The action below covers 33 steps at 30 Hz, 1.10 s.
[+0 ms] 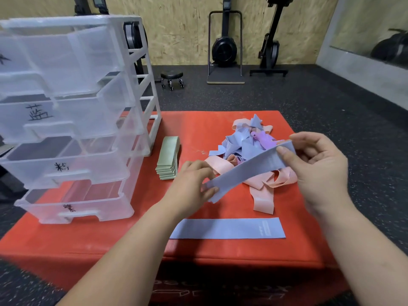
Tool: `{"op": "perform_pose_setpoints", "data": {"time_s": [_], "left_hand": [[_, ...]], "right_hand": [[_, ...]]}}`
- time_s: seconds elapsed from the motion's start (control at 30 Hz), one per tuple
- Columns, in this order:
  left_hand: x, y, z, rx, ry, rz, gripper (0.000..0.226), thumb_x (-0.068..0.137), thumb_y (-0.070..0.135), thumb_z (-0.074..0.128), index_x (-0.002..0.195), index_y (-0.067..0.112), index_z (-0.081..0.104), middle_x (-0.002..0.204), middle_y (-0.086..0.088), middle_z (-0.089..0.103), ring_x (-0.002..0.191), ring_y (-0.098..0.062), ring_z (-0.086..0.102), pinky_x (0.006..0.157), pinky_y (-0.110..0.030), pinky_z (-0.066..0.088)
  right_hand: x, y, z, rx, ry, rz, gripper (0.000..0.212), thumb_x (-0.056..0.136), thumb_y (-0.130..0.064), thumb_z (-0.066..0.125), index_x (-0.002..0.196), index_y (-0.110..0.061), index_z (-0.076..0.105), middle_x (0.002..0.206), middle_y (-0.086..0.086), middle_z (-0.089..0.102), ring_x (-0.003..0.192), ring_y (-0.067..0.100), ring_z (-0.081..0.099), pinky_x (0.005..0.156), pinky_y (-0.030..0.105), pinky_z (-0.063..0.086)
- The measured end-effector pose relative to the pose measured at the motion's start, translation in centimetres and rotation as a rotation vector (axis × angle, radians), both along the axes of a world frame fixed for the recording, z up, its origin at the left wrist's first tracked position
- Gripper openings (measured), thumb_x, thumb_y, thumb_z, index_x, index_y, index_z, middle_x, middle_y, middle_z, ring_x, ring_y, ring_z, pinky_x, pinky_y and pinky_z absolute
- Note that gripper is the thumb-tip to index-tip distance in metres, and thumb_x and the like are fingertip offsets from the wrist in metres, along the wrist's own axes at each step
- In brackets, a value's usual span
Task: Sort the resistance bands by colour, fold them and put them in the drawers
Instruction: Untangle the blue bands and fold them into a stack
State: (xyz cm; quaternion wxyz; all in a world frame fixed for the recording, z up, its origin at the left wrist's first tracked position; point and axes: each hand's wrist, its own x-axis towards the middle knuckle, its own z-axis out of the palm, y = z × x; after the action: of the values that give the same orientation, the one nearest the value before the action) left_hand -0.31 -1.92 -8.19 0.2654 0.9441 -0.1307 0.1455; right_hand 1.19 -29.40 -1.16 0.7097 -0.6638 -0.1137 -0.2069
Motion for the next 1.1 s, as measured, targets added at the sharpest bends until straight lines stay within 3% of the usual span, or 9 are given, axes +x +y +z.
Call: {"op": "perform_pose_setpoints", "data": {"time_s": [0.23, 0.3, 0.37, 0.53, 0.7, 0.8, 0.93, 1.0, 1.1], "left_hand": [[-1.9, 3.1, 1.7, -0.224, 0.153, 0.11, 0.012, 0.091, 0.028, 0.08, 0.088, 0.024, 0.069, 0.078, 0.002, 0.07, 0.071, -0.016, 0.061, 0.071, -0.04, 0.052], [-3.0, 3.8, 1.9, -0.34, 0.208, 0.121, 0.01, 0.091, 0.026, 0.082, 0.09, 0.022, 0.073, 0.079, -0.003, 0.073, 0.067, -0.011, 0.062, 0.067, -0.033, 0.054], [-4.2, 4.1, 2.0, -0.504, 0.262, 0.12, 0.007, 0.092, 0.018, 0.083, 0.096, 0.02, 0.077, 0.087, -0.003, 0.078, 0.076, -0.013, 0.07, 0.072, -0.03, 0.059], [-6.4, 4.8, 0.8, -0.758, 0.276, 0.238, 0.016, 0.09, 0.003, 0.082, 0.1, 0.015, 0.079, 0.086, -0.015, 0.072, 0.071, -0.017, 0.07, 0.074, -0.032, 0.061], [-7.5, 5.8, -0.6, -0.72, 0.256, 0.331, 0.024, 0.088, -0.002, 0.079, 0.1, 0.019, 0.078, 0.087, -0.007, 0.076, 0.075, -0.016, 0.07, 0.082, -0.041, 0.064], [-7.8, 6.4, -1.3, -0.634, 0.257, 0.38, 0.028, 0.084, -0.004, 0.076, 0.098, 0.02, 0.076, 0.09, -0.01, 0.076, 0.074, -0.017, 0.07, 0.08, -0.044, 0.063], [-8.2, 6.7, -2.1, -0.43, 0.269, 0.378, 0.027, 0.081, 0.001, 0.078, 0.098, 0.022, 0.074, 0.089, -0.001, 0.075, 0.074, -0.016, 0.069, 0.077, -0.032, 0.061], [-8.4, 6.7, -2.6, -0.309, 0.297, 0.358, 0.027, 0.082, 0.004, 0.077, 0.098, 0.026, 0.072, 0.088, 0.006, 0.074, 0.072, -0.013, 0.068, 0.075, -0.026, 0.057], [-8.7, 6.7, -3.2, -0.158, 0.301, 0.316, 0.028, 0.085, 0.006, 0.071, 0.102, 0.028, 0.071, 0.091, 0.009, 0.071, 0.074, -0.009, 0.063, 0.077, -0.027, 0.055]], "right_hand": [[0.0, -3.1, -2.5, 0.085, 0.24, -0.085, 0.031, 0.085, 0.0, 0.081, 0.108, -0.019, 0.072, 0.093, 0.005, 0.079, 0.086, 0.014, 0.073, 0.079, 0.023, 0.06], [0.0, -4.0, -3.4, 0.074, 0.304, -0.109, 0.032, 0.084, -0.001, 0.082, 0.11, -0.018, 0.072, 0.094, 0.005, 0.079, 0.087, 0.016, 0.073, 0.084, 0.03, 0.06], [-0.3, -4.5, -4.1, 0.049, 0.355, -0.118, 0.034, 0.083, -0.002, 0.084, 0.11, -0.019, 0.072, 0.095, 0.006, 0.078, 0.086, 0.015, 0.072, 0.085, 0.033, 0.058], [-1.7, -4.6, -5.1, 0.04, 0.458, -0.092, 0.035, 0.084, 0.002, 0.081, 0.113, -0.015, 0.07, 0.095, 0.008, 0.075, 0.069, 0.005, 0.071, 0.061, 0.015, 0.057], [-2.8, -4.2, -6.7, -0.091, 0.555, -0.004, 0.034, 0.085, 0.007, 0.078, 0.113, -0.01, 0.069, 0.092, 0.01, 0.076, 0.063, 0.006, 0.071, 0.055, 0.016, 0.055], [-3.4, -3.8, -7.8, -0.234, 0.549, -0.014, 0.032, 0.083, 0.007, 0.08, 0.106, -0.012, 0.071, 0.086, 0.008, 0.073, 0.069, 0.015, 0.066, 0.068, 0.026, 0.054], [-3.5, -3.4, -9.4, -0.563, 0.468, -0.044, 0.034, 0.076, -0.002, 0.087, 0.097, -0.024, 0.073, 0.085, 0.0, 0.074, 0.073, 0.019, 0.071, 0.078, 0.035, 0.057], [-3.7, -3.2, -9.9, -0.727, 0.426, -0.044, 0.036, 0.073, -0.005, 0.089, 0.095, -0.029, 0.073, 0.086, -0.004, 0.075, 0.073, 0.016, 0.073, 0.076, 0.031, 0.058], [-4.1, -3.1, -10.3, -0.881, 0.358, -0.042, 0.035, 0.071, -0.01, 0.09, 0.095, -0.029, 0.074, 0.085, -0.012, 0.073, 0.071, 0.01, 0.069, 0.069, 0.014, 0.048]]}}
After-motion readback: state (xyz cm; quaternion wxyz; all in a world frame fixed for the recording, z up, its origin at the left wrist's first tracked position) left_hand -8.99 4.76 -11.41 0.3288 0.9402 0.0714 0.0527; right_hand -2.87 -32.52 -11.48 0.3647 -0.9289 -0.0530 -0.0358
